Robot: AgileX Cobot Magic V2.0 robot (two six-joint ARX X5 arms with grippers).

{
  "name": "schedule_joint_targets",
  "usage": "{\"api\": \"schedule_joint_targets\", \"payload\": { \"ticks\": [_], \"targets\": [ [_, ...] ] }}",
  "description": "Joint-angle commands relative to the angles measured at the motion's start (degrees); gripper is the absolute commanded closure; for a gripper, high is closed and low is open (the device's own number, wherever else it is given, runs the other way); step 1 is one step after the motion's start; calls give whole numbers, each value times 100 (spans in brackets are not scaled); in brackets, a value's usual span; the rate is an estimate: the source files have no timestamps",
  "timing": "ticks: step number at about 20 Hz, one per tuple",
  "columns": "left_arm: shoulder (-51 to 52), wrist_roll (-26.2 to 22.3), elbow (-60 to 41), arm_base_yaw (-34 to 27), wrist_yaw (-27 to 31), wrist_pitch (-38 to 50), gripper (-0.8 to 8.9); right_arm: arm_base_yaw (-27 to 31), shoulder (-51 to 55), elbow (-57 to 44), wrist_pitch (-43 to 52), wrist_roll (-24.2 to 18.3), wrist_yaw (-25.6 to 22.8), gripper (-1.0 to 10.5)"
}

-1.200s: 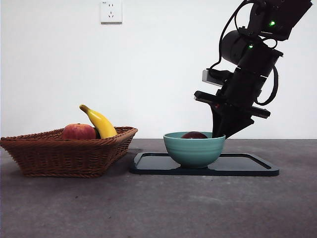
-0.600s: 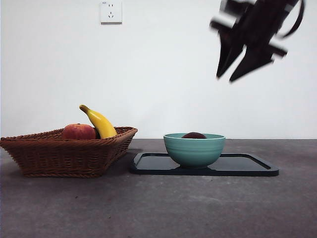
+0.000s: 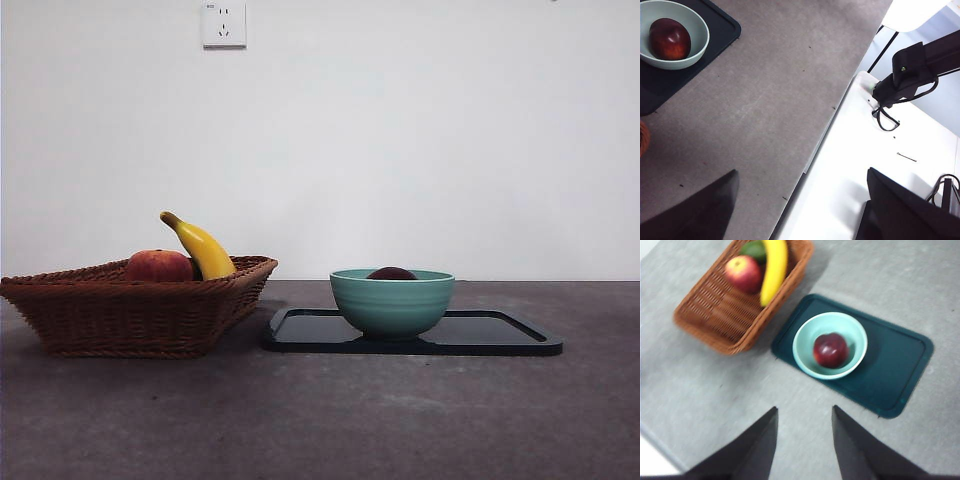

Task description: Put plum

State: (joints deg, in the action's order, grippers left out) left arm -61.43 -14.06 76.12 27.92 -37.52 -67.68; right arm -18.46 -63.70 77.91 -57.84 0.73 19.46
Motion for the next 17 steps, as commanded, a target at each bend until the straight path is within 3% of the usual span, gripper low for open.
{"api": "schedule_joint_targets", "payload": {
  "ticks": [1, 5, 8, 10, 17],
  "targets": [
    [-37, -7, 129, 26, -31, 46, 412, -133, 223, -181, -59, -120, 9, 774],
    [-37, -4, 129, 26, -31, 46, 412, -374, 868, -1115, 2, -118, 72, 775],
    [-37, -4, 129, 26, -31, 46, 412, -483, 1373, -1823, 262, -61, 577, 774],
    [-37, -4, 129, 26, -31, 46, 412, -516, 1637, -2149, 330, 24, 654, 775],
    [-37, -4, 129, 26, -31, 44, 412, -531, 1971, -2441, 424, 37, 675, 775]
  ]
}}
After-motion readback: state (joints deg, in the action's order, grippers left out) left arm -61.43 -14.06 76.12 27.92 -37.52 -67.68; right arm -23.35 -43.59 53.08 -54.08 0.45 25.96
